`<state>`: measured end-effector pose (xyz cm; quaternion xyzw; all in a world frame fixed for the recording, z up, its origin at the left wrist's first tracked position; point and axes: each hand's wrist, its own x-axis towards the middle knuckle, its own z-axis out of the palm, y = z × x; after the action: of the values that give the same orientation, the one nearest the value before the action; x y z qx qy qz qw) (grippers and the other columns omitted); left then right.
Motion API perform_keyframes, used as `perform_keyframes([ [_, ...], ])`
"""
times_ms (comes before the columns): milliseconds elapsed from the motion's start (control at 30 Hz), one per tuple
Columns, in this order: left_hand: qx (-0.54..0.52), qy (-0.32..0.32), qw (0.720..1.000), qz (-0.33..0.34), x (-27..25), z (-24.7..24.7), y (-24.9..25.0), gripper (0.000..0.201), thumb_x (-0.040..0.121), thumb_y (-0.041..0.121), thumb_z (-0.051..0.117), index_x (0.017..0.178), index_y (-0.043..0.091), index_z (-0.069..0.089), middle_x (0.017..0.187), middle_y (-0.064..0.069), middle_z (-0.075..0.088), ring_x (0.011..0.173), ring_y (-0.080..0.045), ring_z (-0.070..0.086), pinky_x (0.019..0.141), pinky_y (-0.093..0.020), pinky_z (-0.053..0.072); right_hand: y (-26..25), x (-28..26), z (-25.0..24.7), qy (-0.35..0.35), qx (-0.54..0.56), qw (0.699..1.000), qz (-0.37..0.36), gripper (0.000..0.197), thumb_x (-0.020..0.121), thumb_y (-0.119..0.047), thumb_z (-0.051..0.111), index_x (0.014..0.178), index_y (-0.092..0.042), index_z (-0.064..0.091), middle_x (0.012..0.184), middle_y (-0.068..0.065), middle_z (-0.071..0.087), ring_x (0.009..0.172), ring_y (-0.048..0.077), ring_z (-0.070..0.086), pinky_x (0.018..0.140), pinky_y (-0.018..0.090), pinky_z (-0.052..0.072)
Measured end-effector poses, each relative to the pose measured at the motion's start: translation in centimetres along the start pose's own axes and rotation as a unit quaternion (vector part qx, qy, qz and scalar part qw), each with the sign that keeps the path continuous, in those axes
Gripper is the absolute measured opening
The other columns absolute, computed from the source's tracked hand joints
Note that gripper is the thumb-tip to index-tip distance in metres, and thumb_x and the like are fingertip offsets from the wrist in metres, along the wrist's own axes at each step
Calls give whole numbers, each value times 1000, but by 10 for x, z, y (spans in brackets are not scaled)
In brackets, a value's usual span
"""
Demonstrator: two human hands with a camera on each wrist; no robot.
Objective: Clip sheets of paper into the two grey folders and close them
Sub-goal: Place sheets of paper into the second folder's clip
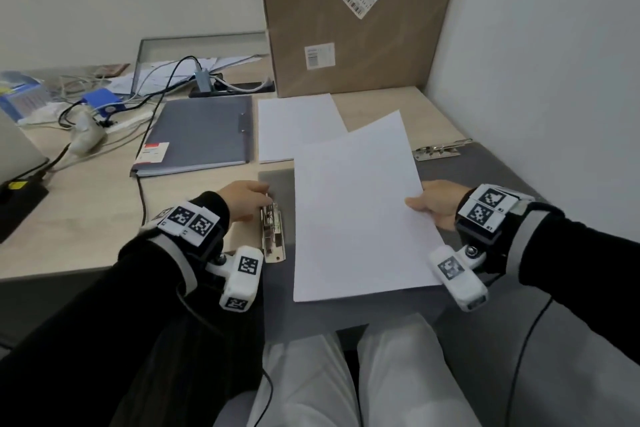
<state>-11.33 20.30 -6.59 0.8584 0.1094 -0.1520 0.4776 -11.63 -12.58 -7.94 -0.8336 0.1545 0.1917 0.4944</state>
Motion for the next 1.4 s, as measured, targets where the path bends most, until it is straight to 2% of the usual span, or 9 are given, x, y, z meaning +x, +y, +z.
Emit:
perform_keyframes([
  [300, 34, -16, 999, 24, 0, -2, -10, 58, 89, 14, 58, 144, 16, 39, 147, -4, 43, 134, -20, 41, 110, -34, 35, 5, 4, 20, -36, 15, 999, 7, 55, 79, -7, 63, 133, -4, 49, 138, 20, 50, 124, 34, 53, 107, 50, 42],
  [500, 11, -57, 997, 44, -7, -1, -7, 31, 92, 12, 51, 119, 27, 59, 136, -1, 55, 110, -13, 47, 83, -24, 39, 1, 3, 30, -35, -5, 999, 3, 54, 82, -9, 62, 134, -7, 49, 135, 17, 53, 119, 31, 56, 105, 47, 44],
  [733, 9, -96, 994, 56, -14, -1, -3, 38, 95, 12, 46, 131, 21, 53, 133, 3, 58, 108, -11, 50, 75, -18, 37, -13, -11, 42, 5, -130, 991, -11, 46, 88, -15, 57, 133, -8, 49, 121, 13, 57, 95, 19, 49, 86, 30, 46],
  [900, 11, -94, 994, 61, -14, 0, -3, 39, 95, 10, 45, 132, 19, 52, 127, 2, 59, 95, -5, 55, 69, -17, 37, -29, -28, 52, 25, -247, 968, -40, 14, 93, -5, 40, 98, 0, 52, 99, 14, 51, 89, 24, 50, 74, 25, 33],
  [1033, 13, -91, 994, 61, -12, 0, -4, 38, 95, 10, 45, 132, 17, 52, 124, 1, 60, 95, -7, 55, 70, -17, 37, -33, -34, 56, 48, -353, 933, -45, 40, 91, -15, 51, 127, 0, 44, 124, 14, 54, 113, 30, 54, 84, 30, 43],
  [1167, -1, -76, 995, 60, -10, 3, -6, 39, 94, 6, 46, 133, 13, 51, 127, -2, 58, 101, -12, 53, 75, -19, 38, -31, -37, 56, 83, -423, 898, -90, 87, 86, -28, 63, 151, -15, 7, 153, 10, 20, 139, 33, 24, 107, 43, 33],
  [1233, -13, -48, 997, 55, -8, 2, -9, 40, 93, 6, 48, 133, 12, 51, 126, -2, 58, 107, -15, 51, 87, -24, 37, -33, -34, 55, 34, -481, 867, -125, 69, 89, -22, 56, 148, -15, 20, 156, 6, 21, 141, 30, 24, 106, 42, 34],
  [1333, -61, 26, 997, 38, -4, 0, -13, 36, 91, 8, 52, 127, 8, 57, 116, -7, 60, 104, -19, 54, 85, -27, 44, -39, -30, 57, -18, -540, 831, -133, 28, 91, -10, 46, 118, -3, 48, 134, 14, 49, 120, 31, 50, 82, 31, 40],
  [1400, -118, 43, 992, 34, -6, -2, -13, 23, 91, 10, 53, 112, 6, 62, 100, -7, 62, 88, -15, 57, 74, -22, 47, -42, -29, 55, -27, -551, 823, -134, 38, 90, -11, 47, 127, -1, 49, 136, 15, 51, 121, 33, 52, 92, 35, 46],
])
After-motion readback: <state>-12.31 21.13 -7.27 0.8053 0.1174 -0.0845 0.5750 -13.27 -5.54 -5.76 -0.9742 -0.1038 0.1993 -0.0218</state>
